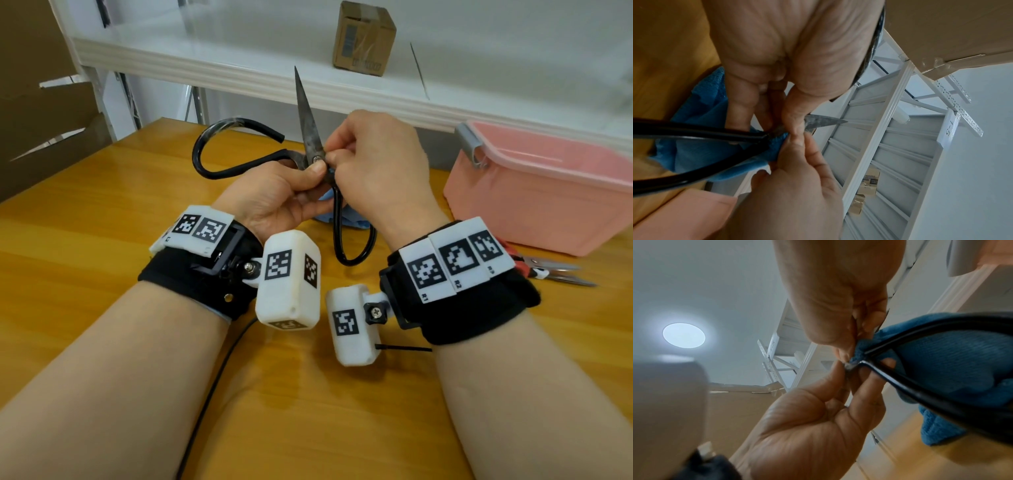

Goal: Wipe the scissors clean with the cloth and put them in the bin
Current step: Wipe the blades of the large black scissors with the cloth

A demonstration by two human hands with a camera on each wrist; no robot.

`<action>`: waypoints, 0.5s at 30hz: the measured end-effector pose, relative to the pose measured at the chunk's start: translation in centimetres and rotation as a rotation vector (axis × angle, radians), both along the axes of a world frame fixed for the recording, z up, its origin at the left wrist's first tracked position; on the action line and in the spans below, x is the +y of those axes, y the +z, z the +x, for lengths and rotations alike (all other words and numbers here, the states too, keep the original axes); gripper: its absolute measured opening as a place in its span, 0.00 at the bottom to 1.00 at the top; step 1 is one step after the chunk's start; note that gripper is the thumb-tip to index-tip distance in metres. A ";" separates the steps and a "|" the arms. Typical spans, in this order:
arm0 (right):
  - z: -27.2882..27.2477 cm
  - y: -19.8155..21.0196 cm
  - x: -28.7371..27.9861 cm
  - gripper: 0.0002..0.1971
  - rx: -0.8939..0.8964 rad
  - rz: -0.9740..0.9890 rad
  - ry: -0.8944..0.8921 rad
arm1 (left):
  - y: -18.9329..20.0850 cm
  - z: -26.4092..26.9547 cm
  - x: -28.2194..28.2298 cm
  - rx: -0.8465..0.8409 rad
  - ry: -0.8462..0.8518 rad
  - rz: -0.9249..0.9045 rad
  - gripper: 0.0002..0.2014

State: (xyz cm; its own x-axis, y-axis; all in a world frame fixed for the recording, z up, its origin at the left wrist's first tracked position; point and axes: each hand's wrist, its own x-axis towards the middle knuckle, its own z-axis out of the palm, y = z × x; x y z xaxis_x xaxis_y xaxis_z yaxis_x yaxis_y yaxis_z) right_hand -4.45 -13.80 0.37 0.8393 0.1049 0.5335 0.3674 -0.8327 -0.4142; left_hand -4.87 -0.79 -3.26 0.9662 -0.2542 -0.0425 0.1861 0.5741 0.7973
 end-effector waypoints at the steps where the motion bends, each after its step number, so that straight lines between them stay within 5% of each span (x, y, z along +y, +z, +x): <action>1: 0.1 0.0 -0.2 0.05 -0.002 0.018 -0.013 | 0.0 0.0 0.0 -0.001 0.000 0.011 0.06; 15: 0.6 -0.1 -0.8 0.05 -0.043 0.092 -0.046 | 0.0 0.2 -0.3 -0.020 -0.015 0.028 0.06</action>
State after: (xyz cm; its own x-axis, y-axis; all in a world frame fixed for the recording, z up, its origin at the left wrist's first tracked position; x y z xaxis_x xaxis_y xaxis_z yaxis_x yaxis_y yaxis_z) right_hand -3.86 -14.56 0.31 0.8185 0.0157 0.5743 0.3483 -0.8086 -0.4742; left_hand -4.71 -1.06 -3.23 0.9629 -0.2681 -0.0300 0.1783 0.5491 0.8165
